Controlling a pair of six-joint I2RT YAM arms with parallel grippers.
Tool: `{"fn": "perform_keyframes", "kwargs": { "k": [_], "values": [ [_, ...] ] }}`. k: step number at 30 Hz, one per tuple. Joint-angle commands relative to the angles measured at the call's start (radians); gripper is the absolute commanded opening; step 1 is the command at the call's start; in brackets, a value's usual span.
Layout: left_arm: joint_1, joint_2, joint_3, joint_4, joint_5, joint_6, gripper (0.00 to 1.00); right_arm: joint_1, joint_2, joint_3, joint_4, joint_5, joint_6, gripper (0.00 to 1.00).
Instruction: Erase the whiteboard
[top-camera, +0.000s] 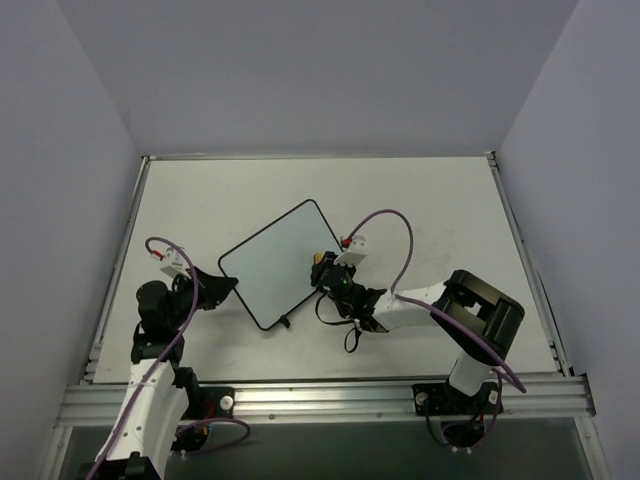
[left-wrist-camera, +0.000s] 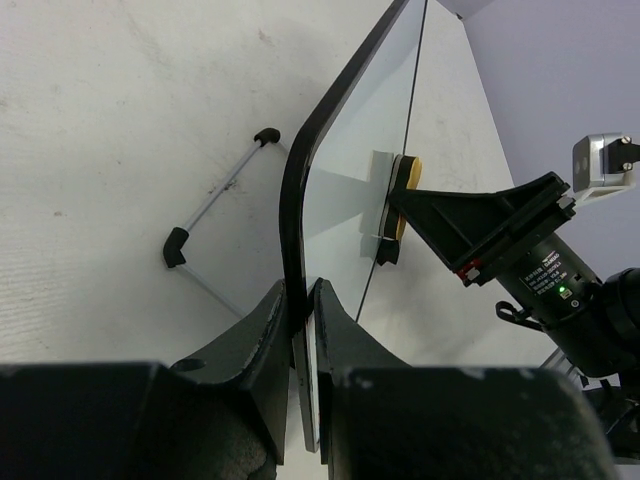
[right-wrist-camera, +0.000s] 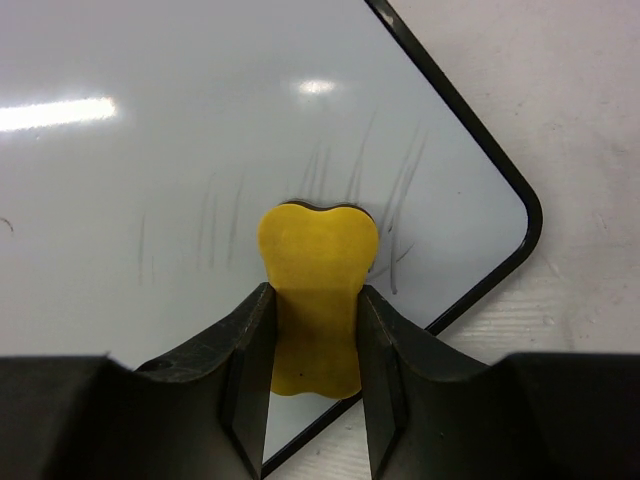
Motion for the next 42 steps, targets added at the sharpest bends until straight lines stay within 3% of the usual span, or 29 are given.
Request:
{"fn": "perform_keyframes", "kwargs": {
  "k": [1, 14, 27, 37, 41, 42],
  "values": [
    [-0.008, -0.006, 0.05, 0.039, 0.016, 0.023, 0.02, -0.049, 0.001, -0.059, -0.034, -0.017, 0.038, 0.0],
    [-0.011, -0.002, 0.051, 0.039, 0.017, 0.025, 0.02, -0.112, -0.048, -0.126, 0.004, -0.068, 0.061, 0.0],
    [-0.013, -0.002, 0.059, 0.01, 0.008, 0.022, 0.02, 0.058, 0.004, 0.123, -0.094, -0.019, -0.084, 0.0],
    [-0.022, -0.098, 0.073, -0.213, -0.093, 0.002, 0.03, 0.133, 0.092, 0.253, -0.08, -0.1, -0.137, 0.0],
    [-0.03, -0.124, 0.071, -0.268, -0.127, -0.011, 0.09, 0.156, 0.11, 0.29, -0.088, -0.102, -0.156, 0.0],
    [-0.033, -0.132, 0.07, -0.286, -0.139, -0.012, 0.17, 0.165, 0.112, 0.296, -0.087, -0.099, -0.16, 0.0]
  ]
}}
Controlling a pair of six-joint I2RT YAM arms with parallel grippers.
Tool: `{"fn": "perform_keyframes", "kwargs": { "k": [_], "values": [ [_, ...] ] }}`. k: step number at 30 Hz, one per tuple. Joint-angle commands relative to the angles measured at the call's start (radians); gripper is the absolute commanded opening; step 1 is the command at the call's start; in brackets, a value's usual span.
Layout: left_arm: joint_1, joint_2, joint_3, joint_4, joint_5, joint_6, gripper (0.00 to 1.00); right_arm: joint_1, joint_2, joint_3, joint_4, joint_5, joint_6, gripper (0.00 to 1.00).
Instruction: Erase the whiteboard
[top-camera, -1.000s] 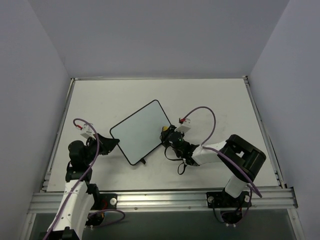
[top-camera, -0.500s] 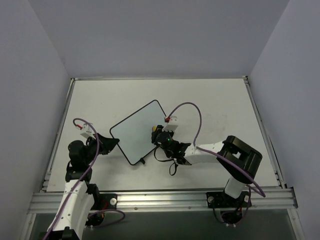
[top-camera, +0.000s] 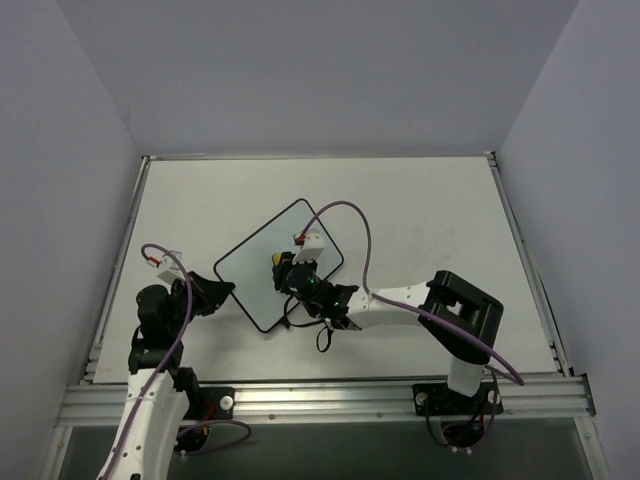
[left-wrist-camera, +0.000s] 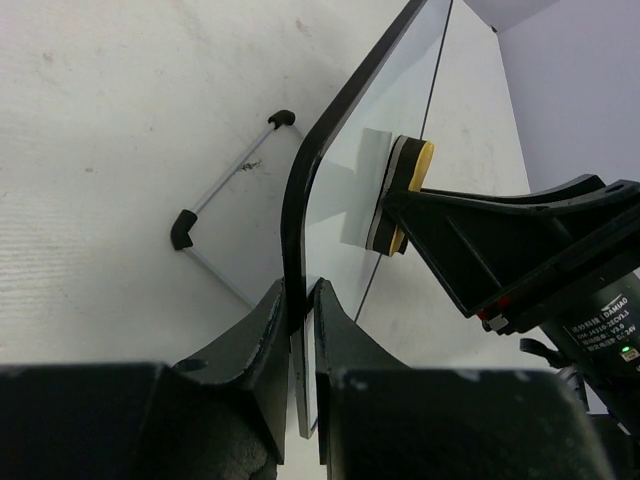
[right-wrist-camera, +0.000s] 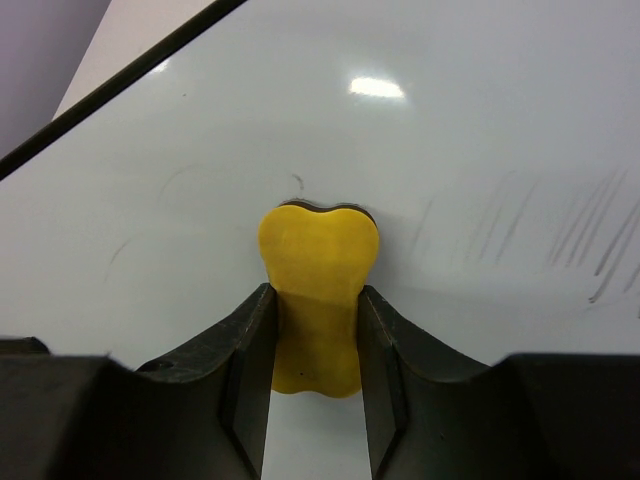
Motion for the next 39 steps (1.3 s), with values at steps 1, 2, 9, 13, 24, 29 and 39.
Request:
{"fn": "perform_keyframes", "kwargs": {
  "k": [1, 2, 9, 13, 24, 29, 39],
  "values": [
    [-0.02, -0.019, 0.051, -0.099, -0.062, -0.004, 0.18, 0.037, 0.028, 0.044, -0.003, -0.028, -0.025, 0.0],
    [-0.026, -0.018, 0.052, -0.105, -0.07, -0.005, 0.18, 0.043, 0.028, 0.047, -0.004, -0.022, -0.031, 0.0],
    [-0.066, 0.028, 0.069, -0.14, -0.122, -0.01, 0.13, 0.075, 0.056, 0.111, -0.013, -0.039, -0.065, 0.0],
    [-0.075, 0.036, 0.074, -0.14, -0.128, -0.008, 0.09, 0.107, 0.091, 0.173, -0.035, -0.045, -0.099, 0.0],
    [-0.101, 0.033, 0.078, -0.145, -0.149, -0.002, 0.02, 0.126, 0.162, 0.291, -0.11, -0.059, -0.123, 0.0],
    [-0.107, 0.031, 0.081, -0.148, -0.156, 0.002, 0.02, 0.089, 0.156, 0.266, -0.125, -0.064, -0.096, 0.0],
    [-0.124, 0.027, 0.083, -0.153, -0.169, 0.005, 0.02, -0.044, 0.084, 0.122, -0.083, -0.113, -0.016, 0.0]
  ]
}}
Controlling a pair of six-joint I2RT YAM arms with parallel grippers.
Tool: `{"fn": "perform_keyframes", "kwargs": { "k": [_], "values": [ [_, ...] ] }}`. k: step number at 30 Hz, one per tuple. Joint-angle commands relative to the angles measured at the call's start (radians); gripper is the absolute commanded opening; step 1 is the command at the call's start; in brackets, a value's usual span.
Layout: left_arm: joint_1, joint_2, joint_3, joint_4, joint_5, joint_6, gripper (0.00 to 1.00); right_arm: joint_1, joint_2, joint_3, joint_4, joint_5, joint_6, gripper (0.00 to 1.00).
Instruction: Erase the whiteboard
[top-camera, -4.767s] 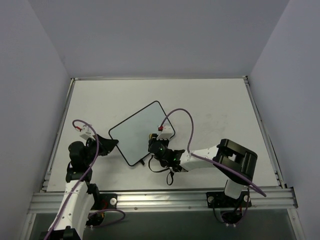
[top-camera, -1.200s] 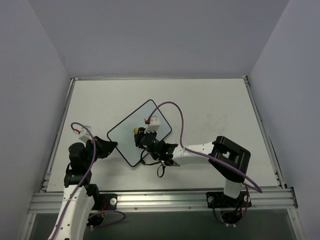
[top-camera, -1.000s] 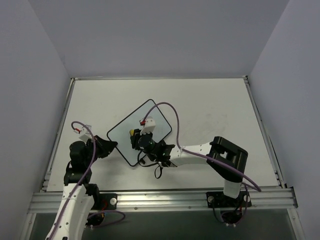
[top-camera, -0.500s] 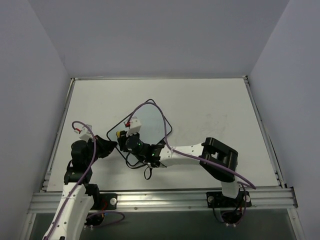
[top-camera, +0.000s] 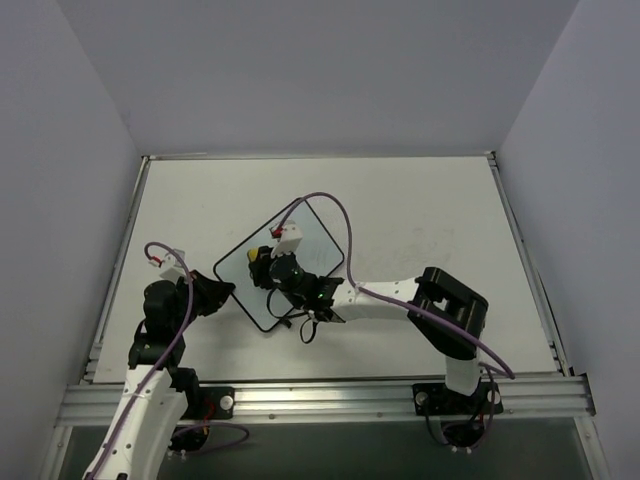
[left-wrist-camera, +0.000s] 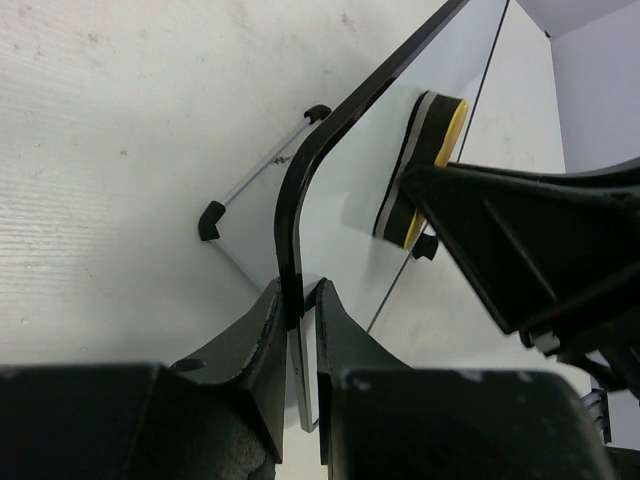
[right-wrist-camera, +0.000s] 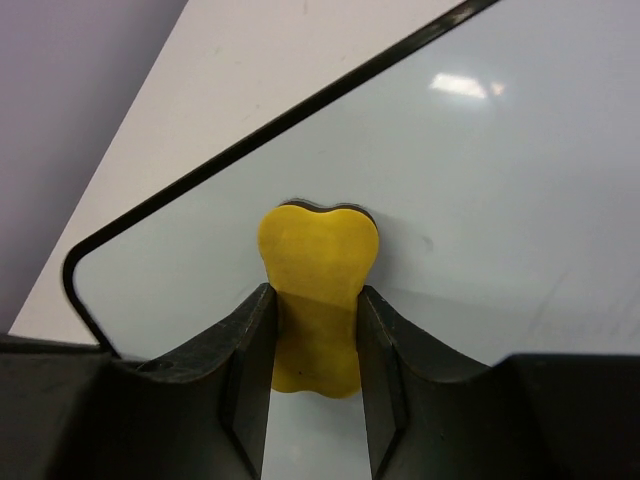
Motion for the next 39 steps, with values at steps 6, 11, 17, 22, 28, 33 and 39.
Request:
{"fn": "perform_keyframes", "kwargs": {
  "k": [6, 11, 17, 22, 28, 33, 39],
  "values": [
    [-0.027, 0.002, 0.04, -0.055, 0.001, 0.023, 0.02, -0.126, -0.046, -0.183, 0.005, -0.01, 0.07, 0.0],
    [-0.031, 0.003, 0.041, -0.057, -0.005, 0.023, 0.02, -0.164, -0.078, -0.266, 0.039, -0.011, 0.106, 0.0],
    [-0.036, 0.005, 0.043, -0.06, -0.016, 0.021, 0.02, -0.227, -0.11, -0.372, 0.086, -0.044, 0.155, 0.0],
    [-0.037, 0.006, 0.043, -0.061, -0.018, 0.021, 0.02, -0.27, -0.118, -0.422, 0.091, -0.041, 0.194, 0.0],
    [-0.04, 0.008, 0.044, -0.063, -0.021, 0.021, 0.02, -0.301, -0.123, -0.458, 0.093, -0.027, 0.221, 0.0],
    [-0.04, 0.016, 0.044, -0.061, -0.022, 0.021, 0.02, -0.328, -0.135, -0.493, 0.094, -0.024, 0.249, 0.0],
    [-0.042, 0.016, 0.046, -0.064, -0.025, 0.021, 0.02, -0.35, -0.146, -0.52, 0.09, -0.014, 0.266, 0.0]
  ]
}}
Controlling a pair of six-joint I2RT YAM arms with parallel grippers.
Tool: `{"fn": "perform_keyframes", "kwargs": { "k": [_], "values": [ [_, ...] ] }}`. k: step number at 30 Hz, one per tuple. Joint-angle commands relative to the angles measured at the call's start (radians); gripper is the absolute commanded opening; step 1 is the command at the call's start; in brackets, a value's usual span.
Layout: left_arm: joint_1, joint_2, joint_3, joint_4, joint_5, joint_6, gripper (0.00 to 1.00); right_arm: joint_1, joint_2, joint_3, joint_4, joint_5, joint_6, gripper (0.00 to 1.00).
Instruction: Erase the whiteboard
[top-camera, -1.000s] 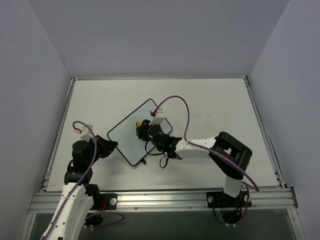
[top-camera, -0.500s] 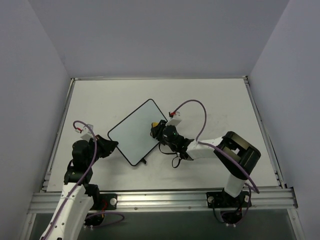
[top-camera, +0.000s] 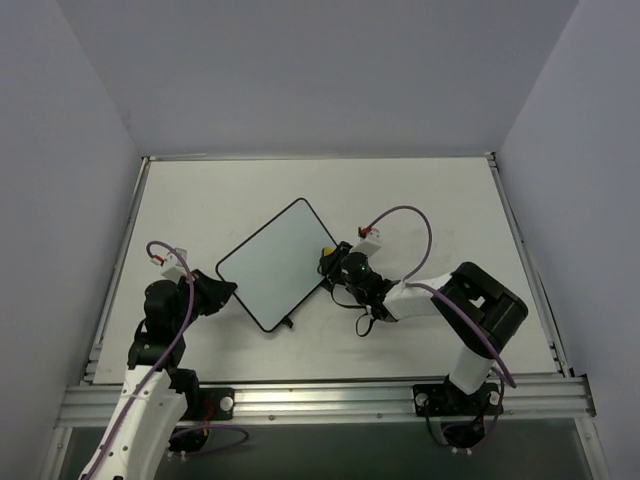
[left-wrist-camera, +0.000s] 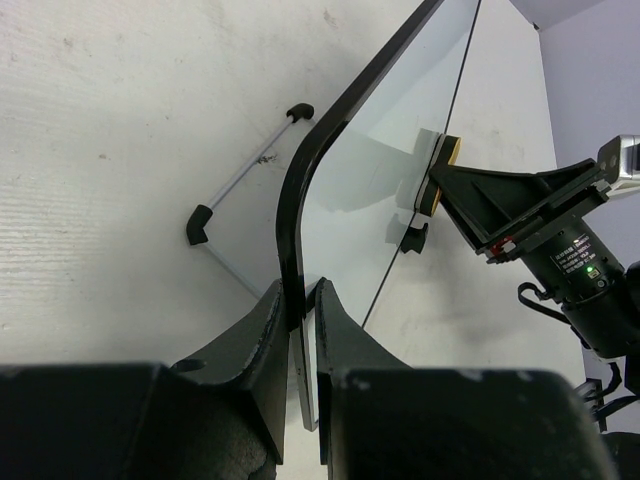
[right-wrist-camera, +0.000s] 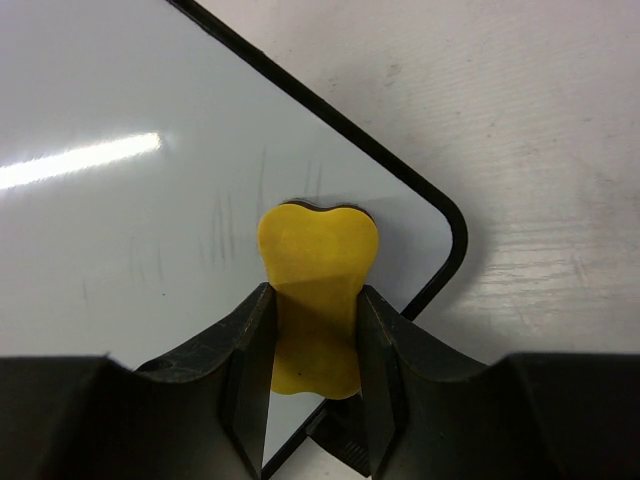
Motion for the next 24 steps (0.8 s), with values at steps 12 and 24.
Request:
{"fn": "perform_keyframes", "kwargs": {
  "k": [12, 24],
  "values": [
    [-0.014, 0.014, 0.024, -0.055, -0.015, 0.022, 0.02, -0.016, 0.013, 0.01, -0.085, -0.014, -0.073, 0.0],
    [-0.02, 0.028, 0.026, -0.049, -0.019, 0.024, 0.02, 0.208, 0.062, 0.285, -0.193, -0.019, -0.224, 0.0]
  ]
}}
